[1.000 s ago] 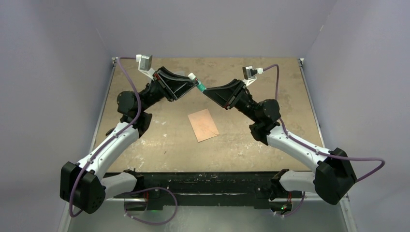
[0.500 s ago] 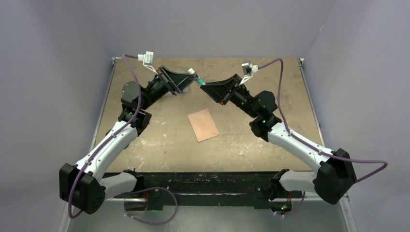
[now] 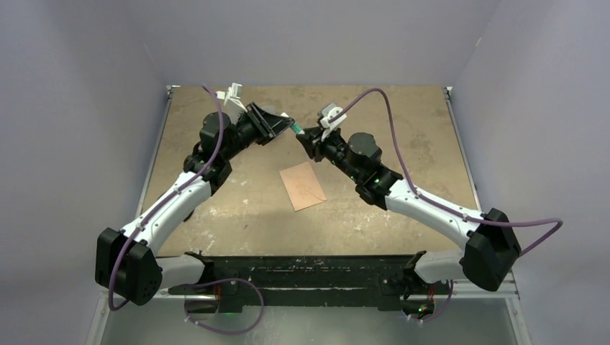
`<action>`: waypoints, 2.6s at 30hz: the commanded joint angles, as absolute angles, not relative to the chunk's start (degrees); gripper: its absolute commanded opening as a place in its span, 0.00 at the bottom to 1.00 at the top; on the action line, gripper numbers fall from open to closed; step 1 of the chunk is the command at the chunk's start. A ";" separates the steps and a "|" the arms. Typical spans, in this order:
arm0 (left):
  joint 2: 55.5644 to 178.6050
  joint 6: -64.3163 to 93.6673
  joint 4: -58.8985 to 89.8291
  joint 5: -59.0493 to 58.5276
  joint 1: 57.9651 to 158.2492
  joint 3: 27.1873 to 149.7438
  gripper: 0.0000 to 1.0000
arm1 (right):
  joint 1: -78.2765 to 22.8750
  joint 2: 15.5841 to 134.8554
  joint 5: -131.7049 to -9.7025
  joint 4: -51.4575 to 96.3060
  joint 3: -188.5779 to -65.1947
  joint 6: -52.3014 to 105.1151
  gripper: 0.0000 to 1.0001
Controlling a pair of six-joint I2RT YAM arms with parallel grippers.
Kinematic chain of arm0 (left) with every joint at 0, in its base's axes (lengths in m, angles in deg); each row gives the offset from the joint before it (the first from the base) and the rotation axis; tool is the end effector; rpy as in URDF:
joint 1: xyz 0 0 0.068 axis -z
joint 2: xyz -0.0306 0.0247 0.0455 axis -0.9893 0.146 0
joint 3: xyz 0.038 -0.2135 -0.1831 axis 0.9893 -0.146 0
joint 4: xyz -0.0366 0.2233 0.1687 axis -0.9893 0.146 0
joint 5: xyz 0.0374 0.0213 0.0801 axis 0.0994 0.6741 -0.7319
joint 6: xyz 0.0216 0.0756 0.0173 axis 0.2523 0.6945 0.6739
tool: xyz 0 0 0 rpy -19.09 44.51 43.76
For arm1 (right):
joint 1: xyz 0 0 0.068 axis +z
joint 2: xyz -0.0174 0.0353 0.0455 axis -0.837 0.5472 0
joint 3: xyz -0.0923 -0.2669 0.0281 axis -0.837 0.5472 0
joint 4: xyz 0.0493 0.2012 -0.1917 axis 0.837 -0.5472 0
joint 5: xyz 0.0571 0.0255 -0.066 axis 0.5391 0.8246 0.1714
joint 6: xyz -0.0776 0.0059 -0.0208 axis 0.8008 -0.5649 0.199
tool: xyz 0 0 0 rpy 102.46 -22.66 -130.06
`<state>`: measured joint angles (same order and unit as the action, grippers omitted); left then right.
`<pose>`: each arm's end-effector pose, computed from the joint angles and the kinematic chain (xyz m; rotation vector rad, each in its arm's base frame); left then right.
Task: Place the letter into the envelope and seal it
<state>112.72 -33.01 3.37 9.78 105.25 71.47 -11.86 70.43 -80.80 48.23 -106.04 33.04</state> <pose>0.3062 -0.1579 0.3547 -0.2760 1.7588 -1.3434 0.2628 0.2584 0.3482 -0.5524 1.4331 0.5984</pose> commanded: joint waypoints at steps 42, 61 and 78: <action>109.88 -43.99 -29.70 24.44 105.51 68.53 0.00 | -25.80 71.15 -47.56 89.50 -100.93 -47.37 0.48; 109.39 -40.77 -5.41 13.52 105.51 69.13 0.00 | -21.98 69.41 -64.68 52.68 -110.98 7.85 0.00; 110.42 -39.12 5.60 13.41 105.51 74.06 0.00 | -12.97 71.51 -97.88 54.08 -109.33 44.49 0.10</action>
